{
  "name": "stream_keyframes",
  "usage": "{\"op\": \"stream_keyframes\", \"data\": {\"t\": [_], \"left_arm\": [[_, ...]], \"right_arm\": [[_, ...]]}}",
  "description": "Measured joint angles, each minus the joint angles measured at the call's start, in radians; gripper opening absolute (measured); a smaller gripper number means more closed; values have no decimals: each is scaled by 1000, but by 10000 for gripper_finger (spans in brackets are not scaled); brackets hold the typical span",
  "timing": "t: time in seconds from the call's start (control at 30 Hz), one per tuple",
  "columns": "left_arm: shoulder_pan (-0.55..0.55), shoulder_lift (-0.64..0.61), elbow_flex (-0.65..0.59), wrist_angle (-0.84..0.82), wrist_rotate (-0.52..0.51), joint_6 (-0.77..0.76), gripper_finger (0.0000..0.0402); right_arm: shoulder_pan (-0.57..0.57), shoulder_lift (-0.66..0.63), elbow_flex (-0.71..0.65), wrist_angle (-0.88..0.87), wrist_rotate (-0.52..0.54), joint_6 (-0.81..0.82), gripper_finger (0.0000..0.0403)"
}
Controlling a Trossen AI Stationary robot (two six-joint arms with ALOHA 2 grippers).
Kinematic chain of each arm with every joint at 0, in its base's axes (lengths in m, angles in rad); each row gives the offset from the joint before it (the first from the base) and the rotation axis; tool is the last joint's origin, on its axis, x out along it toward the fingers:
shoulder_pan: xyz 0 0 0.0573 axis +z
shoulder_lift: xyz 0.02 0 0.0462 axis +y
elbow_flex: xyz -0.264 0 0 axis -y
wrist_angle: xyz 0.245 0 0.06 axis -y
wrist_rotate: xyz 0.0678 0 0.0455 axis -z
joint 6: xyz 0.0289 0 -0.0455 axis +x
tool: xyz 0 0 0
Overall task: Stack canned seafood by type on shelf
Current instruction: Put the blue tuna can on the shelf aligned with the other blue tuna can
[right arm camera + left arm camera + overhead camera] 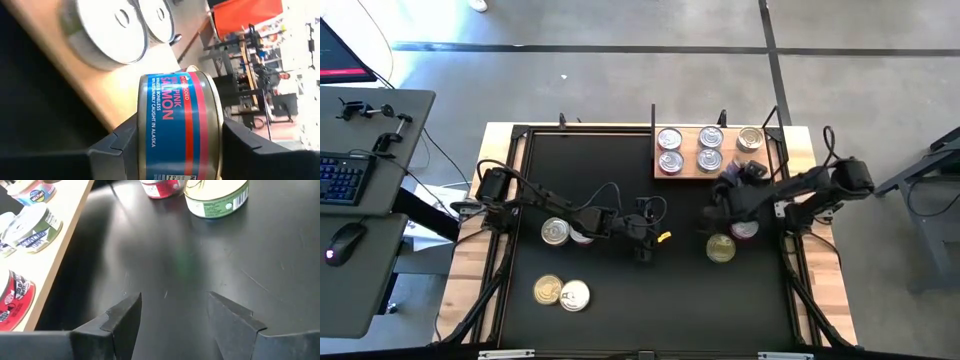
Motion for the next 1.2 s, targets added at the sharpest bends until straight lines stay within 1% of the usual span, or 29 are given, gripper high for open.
{"op": "stream_keyframes", "data": {"t": [0.27,0.37,0.47,0.6,0.77,0.83,0.93,1.0,1.2], "left_arm": [[-1,0,0,0,0,-5,213],[-1,0,0,0,1,-6,213],[-1,0,0,-2,2,-6,213],[-4,0,0,-2,1,-8,213],[-8,0,0,-2,2,-8,213],[-8,0,0,-3,2,-8,213],[-8,0,0,-3,1,-8,213],[-8,0,0,-3,1,-8,213],[-8,0,0,-3,1,-8,213]], "right_arm": [[-219,19,-2,97,22,-243,174],[-273,34,-2,159,3,-372,174],[-306,56,-2,217,-22,-453,174],[-336,87,-2,233,-62,-445,174],[-342,114,-2,225,-57,-422,175],[-341,115,-2,228,-68,-421,196],[-341,116,-2,227,-121,-424,243],[-341,116,-2,226,-144,-436,263],[-341,116,-2,176,-204,-484,276]]}}
